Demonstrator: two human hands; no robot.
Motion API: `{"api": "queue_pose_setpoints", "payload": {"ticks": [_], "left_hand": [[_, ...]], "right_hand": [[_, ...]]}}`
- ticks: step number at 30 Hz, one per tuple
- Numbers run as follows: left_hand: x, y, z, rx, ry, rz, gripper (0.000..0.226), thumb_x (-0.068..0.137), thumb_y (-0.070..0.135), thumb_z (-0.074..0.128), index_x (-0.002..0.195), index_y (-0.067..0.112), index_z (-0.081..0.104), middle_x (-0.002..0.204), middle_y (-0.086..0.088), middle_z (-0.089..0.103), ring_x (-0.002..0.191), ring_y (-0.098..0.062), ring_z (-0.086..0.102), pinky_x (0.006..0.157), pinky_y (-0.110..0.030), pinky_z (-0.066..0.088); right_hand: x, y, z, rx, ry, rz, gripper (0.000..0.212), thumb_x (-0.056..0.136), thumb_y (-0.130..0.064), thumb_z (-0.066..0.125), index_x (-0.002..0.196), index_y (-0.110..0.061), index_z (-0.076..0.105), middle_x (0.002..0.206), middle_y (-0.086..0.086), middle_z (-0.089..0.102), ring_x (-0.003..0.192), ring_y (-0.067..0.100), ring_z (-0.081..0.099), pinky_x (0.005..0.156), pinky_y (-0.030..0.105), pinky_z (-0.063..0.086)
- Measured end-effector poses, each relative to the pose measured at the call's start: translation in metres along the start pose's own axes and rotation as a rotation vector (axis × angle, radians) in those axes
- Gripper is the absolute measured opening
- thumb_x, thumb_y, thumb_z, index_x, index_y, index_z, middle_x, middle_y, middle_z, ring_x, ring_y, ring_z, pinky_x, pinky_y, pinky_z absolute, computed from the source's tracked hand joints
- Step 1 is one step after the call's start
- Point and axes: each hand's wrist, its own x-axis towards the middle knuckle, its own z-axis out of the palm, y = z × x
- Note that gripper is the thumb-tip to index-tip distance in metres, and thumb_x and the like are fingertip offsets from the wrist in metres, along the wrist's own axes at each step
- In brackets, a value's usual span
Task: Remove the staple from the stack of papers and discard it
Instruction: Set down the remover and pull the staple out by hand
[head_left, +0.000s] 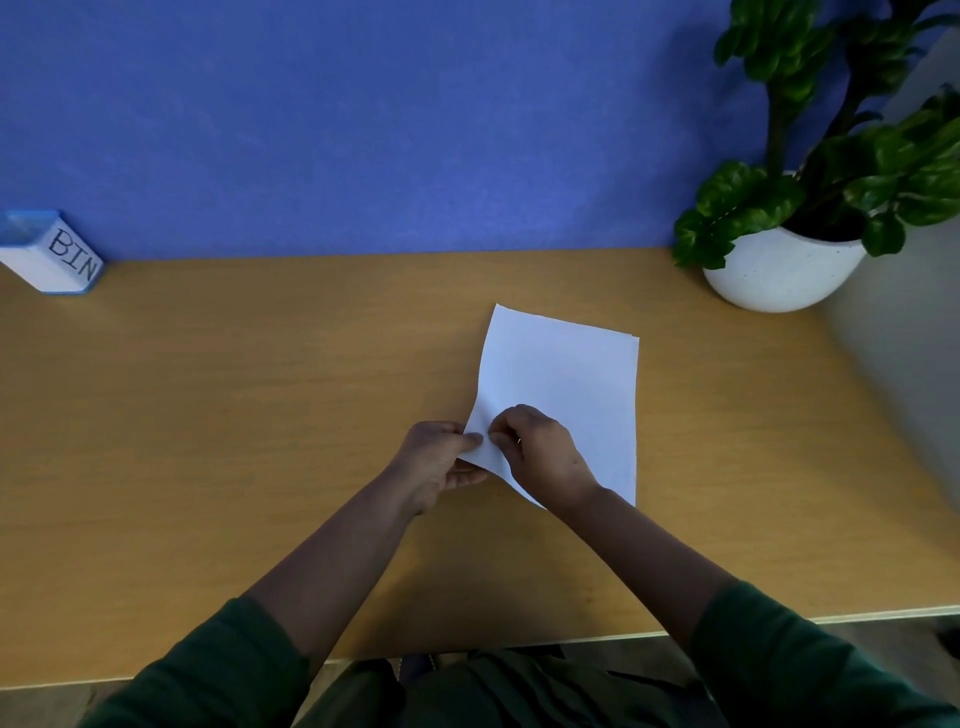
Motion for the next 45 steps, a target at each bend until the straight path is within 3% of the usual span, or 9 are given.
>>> {"api": "queue_pose_setpoints", "payload": {"ticks": [10, 12, 16, 21, 24, 27, 33, 40, 45], "left_hand": [[0.0, 0.0, 0.0, -0.033, 0.0, -0.001, 0.006, 0.084, 0.001, 0.063, 0.079, 0.0, 0.067, 0.079, -0.012, 0.069, 0.06, -0.018, 0.069, 0.046, -0.021, 0.052], [0.0, -0.001, 0.001, -0.003, 0.011, 0.021, 0.005, 0.084, 0.001, 0.064, 0.083, -0.004, 0.067, 0.085, -0.015, 0.069, 0.068, -0.023, 0.068, 0.048, -0.024, 0.055], [0.0, -0.002, 0.002, 0.057, 0.049, 0.081, 0.024, 0.082, 0.001, 0.066, 0.098, -0.017, 0.063, 0.092, -0.021, 0.063, 0.077, -0.031, 0.065, 0.055, -0.028, 0.058], [-0.001, -0.004, 0.002, 0.077, 0.046, 0.099, 0.019, 0.079, 0.0, 0.069, 0.091, -0.013, 0.064, 0.089, -0.017, 0.056, 0.078, -0.032, 0.061, 0.073, -0.04, 0.057], [-0.002, -0.005, 0.002, 0.029, 0.037, 0.07, 0.007, 0.08, 0.0, 0.068, 0.082, -0.006, 0.067, 0.082, -0.016, 0.067, 0.063, -0.022, 0.067, 0.05, -0.026, 0.056], [-0.001, -0.006, 0.002, -0.017, 0.035, 0.054, 0.005, 0.081, -0.001, 0.067, 0.076, 0.0, 0.067, 0.072, -0.012, 0.068, 0.049, -0.012, 0.067, 0.043, -0.02, 0.05], [-0.001, -0.006, 0.001, -0.111, 0.01, 0.022, 0.003, 0.081, -0.001, 0.067, 0.079, -0.003, 0.067, 0.067, -0.009, 0.071, 0.054, -0.013, 0.07, 0.046, -0.021, 0.053], [0.0, -0.006, -0.002, -0.153, -0.047, -0.027, 0.009, 0.084, 0.002, 0.063, 0.087, -0.006, 0.067, 0.086, -0.018, 0.071, 0.076, -0.024, 0.07, 0.065, -0.031, 0.061], [-0.002, -0.004, 0.0, -0.143, -0.049, -0.048, 0.01, 0.086, 0.003, 0.062, 0.088, -0.006, 0.067, 0.088, -0.018, 0.07, 0.078, -0.026, 0.069, 0.064, -0.031, 0.061]], "right_hand": [[-0.004, -0.001, 0.012, 0.234, 0.073, 0.295, 0.011, 0.089, -0.013, 0.056, 0.086, -0.008, 0.065, 0.086, 0.005, 0.068, 0.078, 0.018, 0.06, 0.068, 0.027, 0.048], [-0.005, -0.002, 0.014, 0.262, 0.071, 0.358, 0.012, 0.09, -0.016, 0.055, 0.086, -0.009, 0.064, 0.083, 0.001, 0.066, 0.075, 0.015, 0.058, 0.066, 0.025, 0.044], [-0.005, -0.006, 0.015, 0.358, 0.063, 0.474, 0.015, 0.09, -0.021, 0.053, 0.087, -0.013, 0.065, 0.084, -0.005, 0.064, 0.075, 0.012, 0.058, 0.069, 0.028, 0.047], [-0.005, -0.01, 0.013, 0.455, 0.074, 0.551, 0.015, 0.09, -0.024, 0.054, 0.085, -0.017, 0.067, 0.088, -0.004, 0.068, 0.078, 0.013, 0.061, 0.074, 0.031, 0.049], [-0.006, -0.01, 0.013, 0.401, 0.081, 0.526, 0.014, 0.089, -0.025, 0.054, 0.084, -0.018, 0.066, 0.085, -0.006, 0.066, 0.073, 0.011, 0.059, 0.065, 0.026, 0.047], [-0.008, -0.011, 0.012, 0.281, 0.083, 0.459, 0.015, 0.09, -0.026, 0.053, 0.085, -0.017, 0.065, 0.088, -0.004, 0.067, 0.075, 0.012, 0.06, 0.063, 0.025, 0.046], [-0.008, -0.01, 0.006, 0.157, 0.071, 0.289, 0.018, 0.093, -0.024, 0.051, 0.091, -0.012, 0.064, 0.096, 0.003, 0.068, 0.081, 0.017, 0.062, 0.07, 0.029, 0.049], [-0.007, -0.007, -0.001, 0.089, 0.025, 0.199, 0.019, 0.087, -0.035, 0.06, 0.089, -0.017, 0.067, 0.092, -0.005, 0.069, 0.074, 0.006, 0.059, 0.067, 0.025, 0.051], [-0.001, -0.006, -0.008, -0.045, -0.015, 0.137, 0.021, 0.091, -0.026, 0.054, 0.094, -0.014, 0.071, 0.093, 0.002, 0.073, 0.081, 0.017, 0.065, 0.071, 0.03, 0.053]]}}
